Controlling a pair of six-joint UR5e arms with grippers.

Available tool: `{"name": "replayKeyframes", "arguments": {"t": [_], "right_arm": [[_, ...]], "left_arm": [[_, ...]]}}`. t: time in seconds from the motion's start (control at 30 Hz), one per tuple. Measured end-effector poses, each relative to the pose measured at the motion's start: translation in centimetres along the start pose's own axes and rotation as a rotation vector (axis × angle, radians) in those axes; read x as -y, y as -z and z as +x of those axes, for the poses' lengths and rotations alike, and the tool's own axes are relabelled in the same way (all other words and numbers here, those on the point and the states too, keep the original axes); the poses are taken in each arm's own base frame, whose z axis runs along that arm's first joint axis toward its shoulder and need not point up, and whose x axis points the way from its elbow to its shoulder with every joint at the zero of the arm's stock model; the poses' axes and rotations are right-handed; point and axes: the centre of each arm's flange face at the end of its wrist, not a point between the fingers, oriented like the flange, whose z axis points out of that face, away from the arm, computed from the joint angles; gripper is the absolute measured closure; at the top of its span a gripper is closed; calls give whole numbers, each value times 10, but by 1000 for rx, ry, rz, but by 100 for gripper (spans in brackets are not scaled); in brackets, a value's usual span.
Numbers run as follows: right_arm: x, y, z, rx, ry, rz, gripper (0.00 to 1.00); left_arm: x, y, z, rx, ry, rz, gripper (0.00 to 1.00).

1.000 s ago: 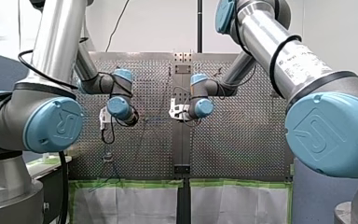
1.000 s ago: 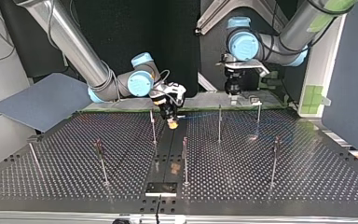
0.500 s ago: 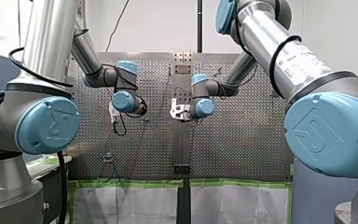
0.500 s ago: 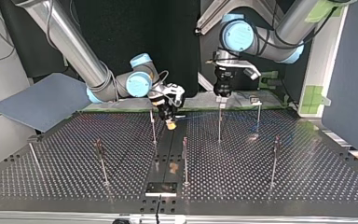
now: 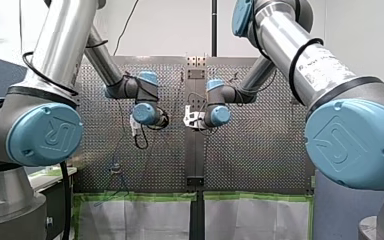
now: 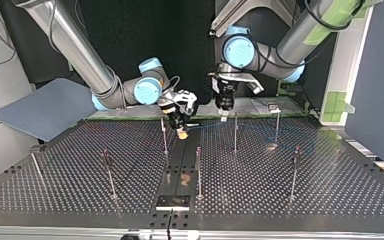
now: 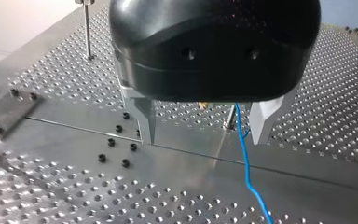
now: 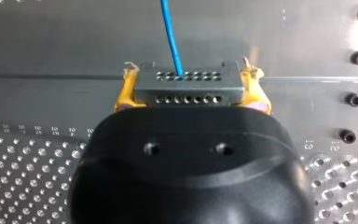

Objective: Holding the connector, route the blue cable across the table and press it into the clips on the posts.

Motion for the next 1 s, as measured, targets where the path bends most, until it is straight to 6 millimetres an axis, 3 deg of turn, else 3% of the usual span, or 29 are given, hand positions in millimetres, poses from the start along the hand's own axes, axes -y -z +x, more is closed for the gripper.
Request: {"name": "replayKeyframes", "arguments": {"t": [0.5,0.77,1.0], "right_arm": [[-1,0,0,0,0,0,100],[-6,-1,1,-2,-1,-7,100],[-9,-1,1,-4,-2,-10,100]], "left_arm": [[4,-44,26,-3,25,-41,0],[0,-68,20,49,68,-70,0],[8,-80,38,28,65,-51,0]]}}
